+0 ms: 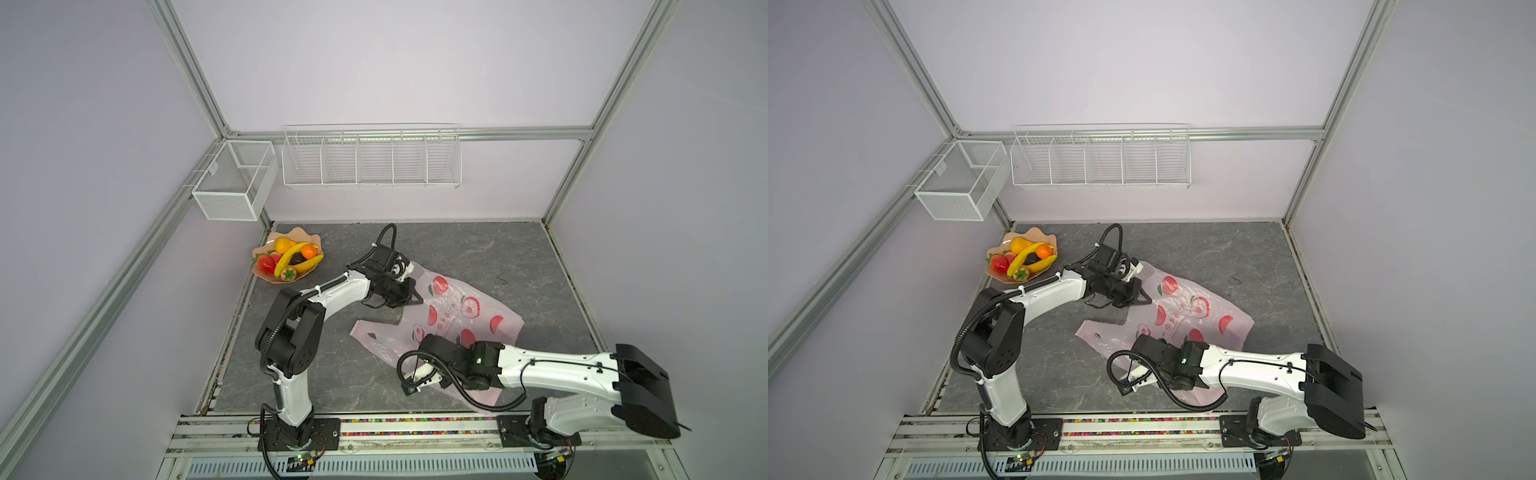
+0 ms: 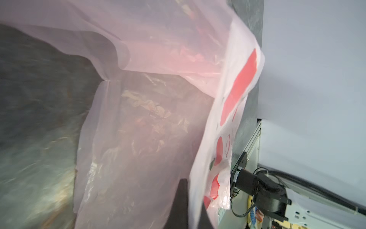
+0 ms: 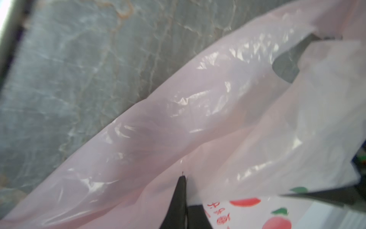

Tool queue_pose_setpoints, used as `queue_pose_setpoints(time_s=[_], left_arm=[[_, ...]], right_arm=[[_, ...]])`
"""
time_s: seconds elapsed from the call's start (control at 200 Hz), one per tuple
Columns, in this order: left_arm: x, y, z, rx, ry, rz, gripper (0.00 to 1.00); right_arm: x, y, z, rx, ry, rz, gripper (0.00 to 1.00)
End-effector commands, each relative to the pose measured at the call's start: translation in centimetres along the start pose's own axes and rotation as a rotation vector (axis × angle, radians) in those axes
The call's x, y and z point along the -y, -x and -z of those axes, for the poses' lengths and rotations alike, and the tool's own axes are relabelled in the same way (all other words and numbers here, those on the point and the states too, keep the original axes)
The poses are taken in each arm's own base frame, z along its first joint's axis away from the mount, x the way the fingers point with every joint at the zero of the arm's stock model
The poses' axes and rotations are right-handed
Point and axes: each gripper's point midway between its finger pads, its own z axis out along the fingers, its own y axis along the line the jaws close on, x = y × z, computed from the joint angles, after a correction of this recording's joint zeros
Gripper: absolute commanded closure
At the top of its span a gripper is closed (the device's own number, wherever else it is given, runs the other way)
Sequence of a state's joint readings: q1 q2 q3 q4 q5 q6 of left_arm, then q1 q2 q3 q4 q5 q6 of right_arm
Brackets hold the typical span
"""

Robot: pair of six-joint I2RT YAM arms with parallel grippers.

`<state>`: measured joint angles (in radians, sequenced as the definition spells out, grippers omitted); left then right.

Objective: Place the fruits into the plastic bag
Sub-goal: Open the plastic bag at the center of the table.

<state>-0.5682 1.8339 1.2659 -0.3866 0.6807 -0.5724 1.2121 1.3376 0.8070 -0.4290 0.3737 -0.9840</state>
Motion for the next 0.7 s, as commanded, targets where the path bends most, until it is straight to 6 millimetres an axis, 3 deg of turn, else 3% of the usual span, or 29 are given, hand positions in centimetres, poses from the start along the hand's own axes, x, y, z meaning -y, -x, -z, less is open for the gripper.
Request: queue_pose_setpoints(time_s=[0.0,0.145,0.25,0.3,0.395,0.47,0.485,0.555,0.58,0.695], left_arm=[[1.8,4.7,4.3,0.225,-0.022,-0.012,1.00],[2.9,5.5,5.3,0.282,-0.050,0.015,1.00],[2.5,5.4,4.8,0.303,-0.090,0.090,1.00],[2.4,5.2,4.6,0.317,-0.101,0.125,1.00],[3.1,4.7,4.4,0.339,-0.122,0.150,1.00],[3.9,4.4,4.6,0.359,-0.131,0.166,1.00],[4.1,4.4,4.6,0.362,-0.135,0.170,1.00],[4.9,4.2,4.9,0.378,-0.151,0.182,1.00],[5.2,4.2,4.9,0.381,-0.154,0.184,1.00],[5.9,3.7,5.0,0.389,-0.156,0.196,1.00]], right_arm=[[-0.2,-0.9,0.7,-0.007,0.000,-0.100,0.93],[0.7,-2.7,1.2,-0.058,-0.021,-0.221,0.91],[1.7,-4.2,1.8,-0.093,-0.047,-0.338,0.82],[2.4,-4.9,2.4,-0.094,-0.063,-0.411,0.69],[4.2,-5.7,4.2,-0.069,-0.123,-0.550,0.29],[5.5,-6.2,5.9,-0.028,-0.183,-0.674,0.14],[6.7,-6.0,7.0,0.004,-0.215,-0.709,0.12],[8.7,-6.1,9.6,0.093,-0.285,-0.862,0.02],[9.4,-6.3,10.5,0.126,-0.315,-0.925,0.00],[12.5,-7.6,14.1,0.255,-0.450,-1.277,0.08]])
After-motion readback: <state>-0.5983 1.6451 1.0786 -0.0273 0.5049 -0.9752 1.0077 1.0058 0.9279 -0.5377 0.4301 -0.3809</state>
